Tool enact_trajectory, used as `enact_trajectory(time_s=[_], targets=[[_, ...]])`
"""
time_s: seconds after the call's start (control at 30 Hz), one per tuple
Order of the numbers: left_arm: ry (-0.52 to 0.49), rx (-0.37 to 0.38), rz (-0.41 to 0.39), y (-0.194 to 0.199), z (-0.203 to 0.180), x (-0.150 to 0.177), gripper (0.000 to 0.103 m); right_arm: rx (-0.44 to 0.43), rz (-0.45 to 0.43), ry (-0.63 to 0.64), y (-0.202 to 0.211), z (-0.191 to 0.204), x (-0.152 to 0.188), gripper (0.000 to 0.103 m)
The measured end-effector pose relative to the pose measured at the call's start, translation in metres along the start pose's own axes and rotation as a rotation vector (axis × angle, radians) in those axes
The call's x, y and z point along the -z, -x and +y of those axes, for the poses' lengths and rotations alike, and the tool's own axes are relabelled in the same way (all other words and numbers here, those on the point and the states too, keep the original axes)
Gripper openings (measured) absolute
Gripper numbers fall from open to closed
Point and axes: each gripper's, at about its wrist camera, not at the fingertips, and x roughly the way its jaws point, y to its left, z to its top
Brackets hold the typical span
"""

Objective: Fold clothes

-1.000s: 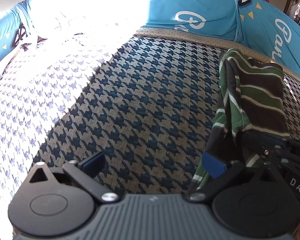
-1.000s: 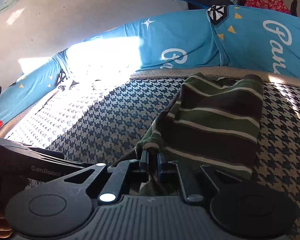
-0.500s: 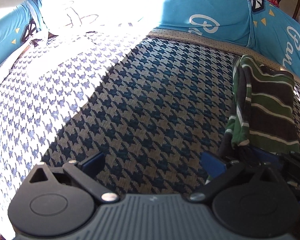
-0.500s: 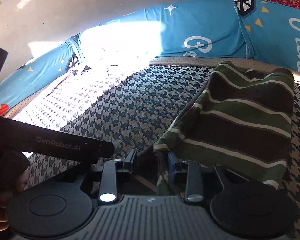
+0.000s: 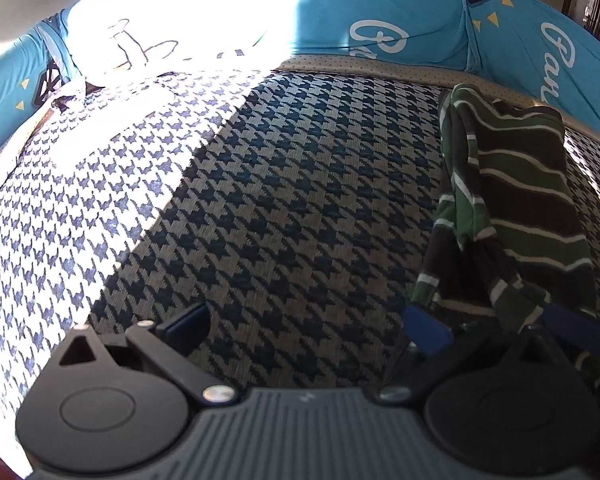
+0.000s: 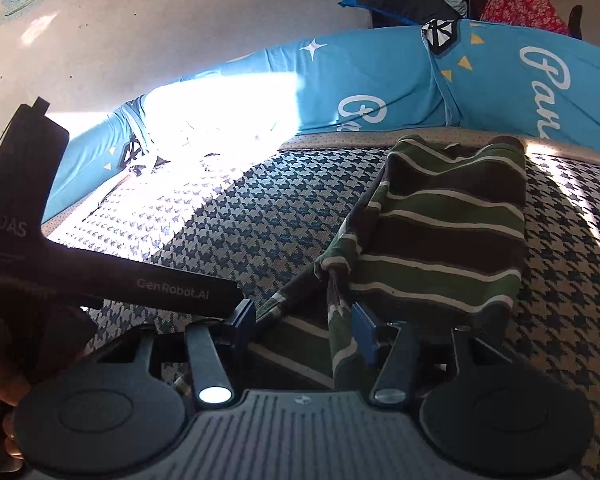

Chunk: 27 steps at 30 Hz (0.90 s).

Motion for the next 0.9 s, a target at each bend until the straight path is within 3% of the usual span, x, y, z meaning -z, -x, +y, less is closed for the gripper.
enact_trajectory(time_s=[0.2,0.9], targets=[[-0.046,-0.003,-0.012,0.012,-0.009,0.021,0.103,0.046,0.011,-0.05,0.023,-0.002,0.015,0.053],[-0.062,0.033,-0.014,0.043,-0.017,0.102,0.103,0.195,0.009,-0.128,0.086,-0.014,0.06,0.059]])
